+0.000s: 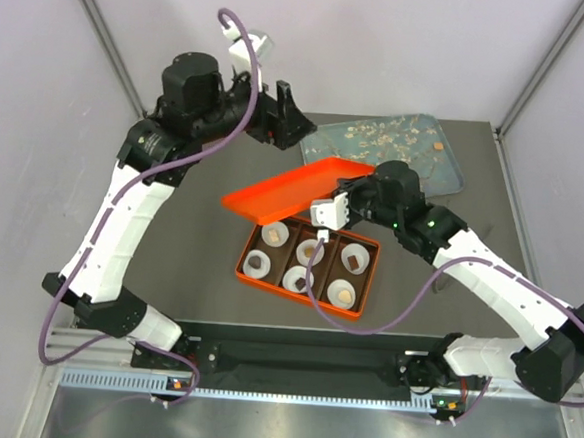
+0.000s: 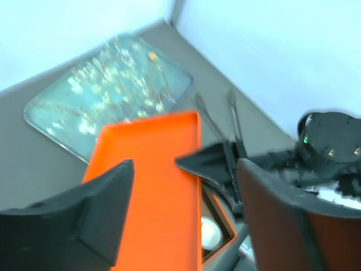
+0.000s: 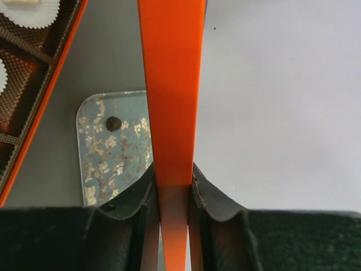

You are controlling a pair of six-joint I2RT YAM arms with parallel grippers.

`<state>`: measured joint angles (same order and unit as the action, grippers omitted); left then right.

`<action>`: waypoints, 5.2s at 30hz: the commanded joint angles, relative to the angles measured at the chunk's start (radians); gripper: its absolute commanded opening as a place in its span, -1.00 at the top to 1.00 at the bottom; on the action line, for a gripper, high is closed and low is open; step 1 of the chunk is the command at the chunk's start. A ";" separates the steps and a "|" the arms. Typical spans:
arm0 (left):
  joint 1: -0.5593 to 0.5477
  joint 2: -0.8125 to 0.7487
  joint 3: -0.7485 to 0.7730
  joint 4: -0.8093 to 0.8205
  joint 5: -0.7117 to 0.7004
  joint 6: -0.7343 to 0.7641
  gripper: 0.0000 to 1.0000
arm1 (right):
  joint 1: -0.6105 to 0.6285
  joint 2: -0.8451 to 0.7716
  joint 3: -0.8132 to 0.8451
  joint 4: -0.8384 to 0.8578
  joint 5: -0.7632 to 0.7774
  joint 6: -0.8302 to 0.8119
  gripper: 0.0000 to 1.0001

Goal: Pack the chocolate

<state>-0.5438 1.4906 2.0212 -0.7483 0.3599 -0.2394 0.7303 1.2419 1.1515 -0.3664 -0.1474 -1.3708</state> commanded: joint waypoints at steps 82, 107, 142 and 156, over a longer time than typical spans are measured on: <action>0.381 -0.177 -1.099 1.620 0.208 -1.136 1.00 | -0.632 -0.301 -0.485 0.806 -0.187 2.605 -0.74; 0.171 -0.266 -1.271 1.523 -0.067 -1.034 0.81 | -0.345 -0.294 -0.745 1.319 -0.053 2.521 0.65; 0.284 -0.423 -0.955 0.188 0.106 -0.104 -0.48 | -0.686 -0.503 -0.789 0.964 -0.856 2.546 1.00; 0.432 -0.372 -1.150 0.553 0.517 -0.328 -0.35 | -0.690 -0.365 -0.852 1.224 -0.868 2.626 1.00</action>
<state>-0.1207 1.1206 0.8963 -0.3836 0.7574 -0.4889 0.0555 0.8642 0.2951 0.7231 -1.0199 1.2320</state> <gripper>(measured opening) 0.684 0.187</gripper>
